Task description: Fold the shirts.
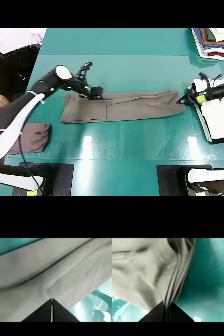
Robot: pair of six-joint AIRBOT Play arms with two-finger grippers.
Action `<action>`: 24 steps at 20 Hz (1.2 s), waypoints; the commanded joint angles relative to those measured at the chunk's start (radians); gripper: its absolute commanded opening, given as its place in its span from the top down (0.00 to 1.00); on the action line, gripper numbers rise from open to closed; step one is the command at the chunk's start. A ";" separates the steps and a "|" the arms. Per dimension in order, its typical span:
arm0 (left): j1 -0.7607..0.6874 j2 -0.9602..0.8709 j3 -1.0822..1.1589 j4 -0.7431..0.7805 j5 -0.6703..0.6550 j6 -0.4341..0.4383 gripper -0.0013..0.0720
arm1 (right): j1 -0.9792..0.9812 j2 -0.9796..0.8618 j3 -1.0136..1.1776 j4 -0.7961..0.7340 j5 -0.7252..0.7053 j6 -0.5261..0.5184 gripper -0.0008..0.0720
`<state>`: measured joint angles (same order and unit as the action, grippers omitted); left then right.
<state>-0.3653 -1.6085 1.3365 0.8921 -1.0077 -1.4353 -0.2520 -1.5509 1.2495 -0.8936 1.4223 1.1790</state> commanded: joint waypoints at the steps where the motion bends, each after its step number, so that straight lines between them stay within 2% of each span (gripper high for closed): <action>1: -0.104 -0.106 0.111 -0.002 0.038 -0.031 0.95 | 0.010 0.103 0.117 0.129 0.072 0.030 0.97; 4: -0.162 -0.190 0.189 -0.003 0.056 -0.061 0.95 | 0.065 0.193 0.208 0.242 0.077 0.053 0.97; 10: -0.232 -0.314 0.317 -0.018 0.090 -0.095 0.95 | 0.343 0.211 0.355 0.247 0.068 0.097 0.97; 18: -0.224 -0.322 0.332 -0.011 0.100 -0.103 0.95 | 0.575 0.144 0.467 0.248 -0.012 0.104 0.97; 20: -0.175 -0.282 0.332 0.049 0.025 -0.103 0.95 | 0.616 0.123 0.483 0.248 -0.021 0.103 0.97; 24: -0.005 -0.097 0.332 0.323 -0.136 -0.106 0.95 | 0.766 0.040 0.535 0.248 -0.052 0.103 0.97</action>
<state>-0.4709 -1.8099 1.6669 1.0344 -1.0302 -1.5410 0.4164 -1.4609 1.7496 -0.6464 1.4017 1.2812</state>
